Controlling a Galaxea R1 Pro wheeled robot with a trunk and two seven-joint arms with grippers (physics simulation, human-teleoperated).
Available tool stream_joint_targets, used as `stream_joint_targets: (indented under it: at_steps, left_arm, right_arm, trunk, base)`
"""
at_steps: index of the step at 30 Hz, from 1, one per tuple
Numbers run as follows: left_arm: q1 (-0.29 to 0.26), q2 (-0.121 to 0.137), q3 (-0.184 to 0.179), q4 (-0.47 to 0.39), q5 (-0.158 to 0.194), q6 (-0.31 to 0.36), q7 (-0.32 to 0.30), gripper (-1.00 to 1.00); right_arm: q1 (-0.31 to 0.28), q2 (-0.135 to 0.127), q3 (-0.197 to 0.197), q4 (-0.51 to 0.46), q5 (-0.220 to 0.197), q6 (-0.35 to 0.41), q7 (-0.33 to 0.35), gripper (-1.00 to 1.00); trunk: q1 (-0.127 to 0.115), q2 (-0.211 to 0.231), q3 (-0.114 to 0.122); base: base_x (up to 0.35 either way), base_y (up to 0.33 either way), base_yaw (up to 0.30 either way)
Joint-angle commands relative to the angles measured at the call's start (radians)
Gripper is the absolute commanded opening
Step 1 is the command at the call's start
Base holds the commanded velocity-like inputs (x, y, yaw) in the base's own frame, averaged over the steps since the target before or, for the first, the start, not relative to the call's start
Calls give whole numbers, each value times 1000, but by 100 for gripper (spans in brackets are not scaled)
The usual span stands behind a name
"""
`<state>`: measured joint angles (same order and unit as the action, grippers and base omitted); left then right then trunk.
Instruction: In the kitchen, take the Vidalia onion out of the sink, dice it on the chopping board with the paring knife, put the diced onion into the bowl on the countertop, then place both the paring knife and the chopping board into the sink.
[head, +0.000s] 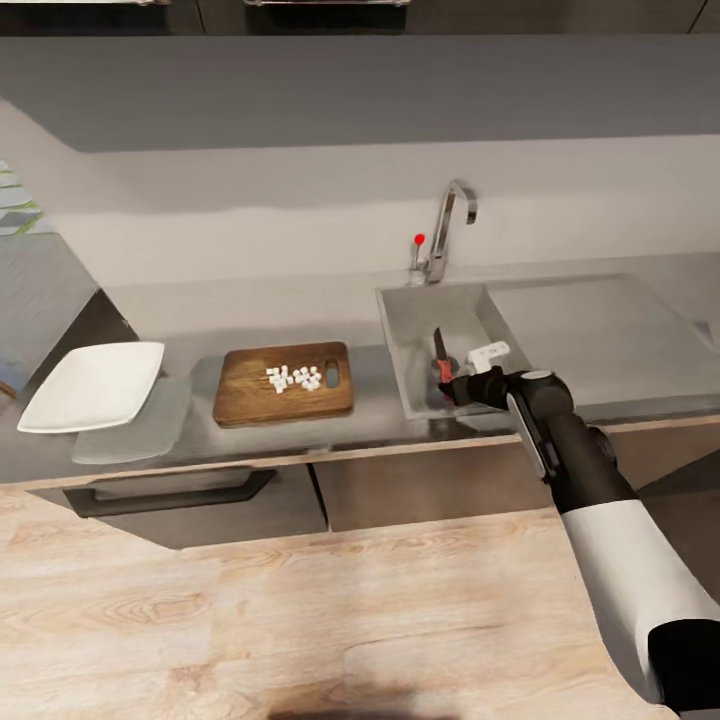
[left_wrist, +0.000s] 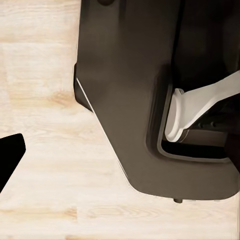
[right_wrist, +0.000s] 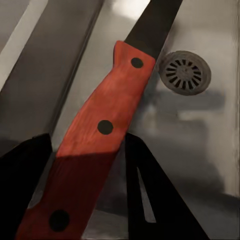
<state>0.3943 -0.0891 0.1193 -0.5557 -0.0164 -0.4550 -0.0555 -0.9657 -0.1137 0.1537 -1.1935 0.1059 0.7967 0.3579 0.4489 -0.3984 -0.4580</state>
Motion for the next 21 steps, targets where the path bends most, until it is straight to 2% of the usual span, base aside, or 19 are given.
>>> stream_joint_targets:
  at_steps: [1,12,16,21]
  left_arm:
    - [0,-1,7,-2,-2,-1,-6,100]
    - [0,-1,7,0,0,-1,-5,100]
    - [0,-1,7,0,0,-1,-5,100]
    - [0,-1,7,-1,1,-1,-5,100]
  right_arm:
    - [-1,-2,1,-1,10,3,13,-100]
    - [-1,2,3,8,8,10,15,-100]
    - [-1,4,3,55,8,10,12,-100]
    - [0,8,3,169,9,2,8,-100]
  trunk:
    - [1,-2,-1]
    - [1,-2,-1]
    - [1,-2,-2]
    - [1,-2,-8]
  base:
    - [275,-152,0]
    - [302,-19,0]
    - [121,0,0]
    - [9,0,0]
